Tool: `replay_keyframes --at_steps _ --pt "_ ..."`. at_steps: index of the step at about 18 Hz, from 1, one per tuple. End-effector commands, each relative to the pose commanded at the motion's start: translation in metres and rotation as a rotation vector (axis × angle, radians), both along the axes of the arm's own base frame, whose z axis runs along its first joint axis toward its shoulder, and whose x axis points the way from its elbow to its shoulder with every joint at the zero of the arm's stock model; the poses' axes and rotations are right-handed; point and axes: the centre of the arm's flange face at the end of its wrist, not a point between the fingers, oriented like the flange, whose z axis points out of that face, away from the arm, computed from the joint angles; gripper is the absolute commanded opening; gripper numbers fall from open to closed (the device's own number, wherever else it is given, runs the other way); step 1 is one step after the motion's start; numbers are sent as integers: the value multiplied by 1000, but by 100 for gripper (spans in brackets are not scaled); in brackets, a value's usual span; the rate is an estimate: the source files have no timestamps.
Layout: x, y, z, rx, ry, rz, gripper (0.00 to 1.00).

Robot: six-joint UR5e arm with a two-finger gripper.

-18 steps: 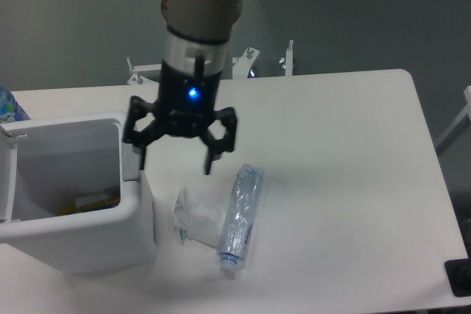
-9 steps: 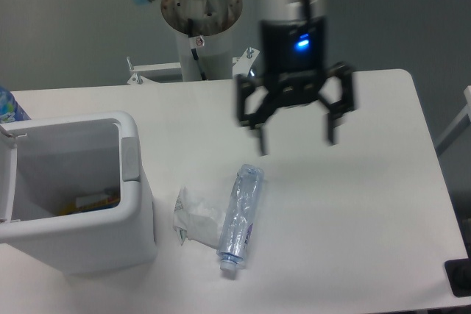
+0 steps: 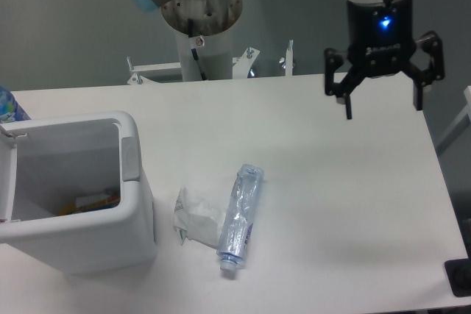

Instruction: Open the trash can

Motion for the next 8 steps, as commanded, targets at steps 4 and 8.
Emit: replay_keyframes --at_steps 4,8 --pt "0 -4 -7 -26 4 -30 100" --pt "-4 -10 -8 -26 4 -19 100"
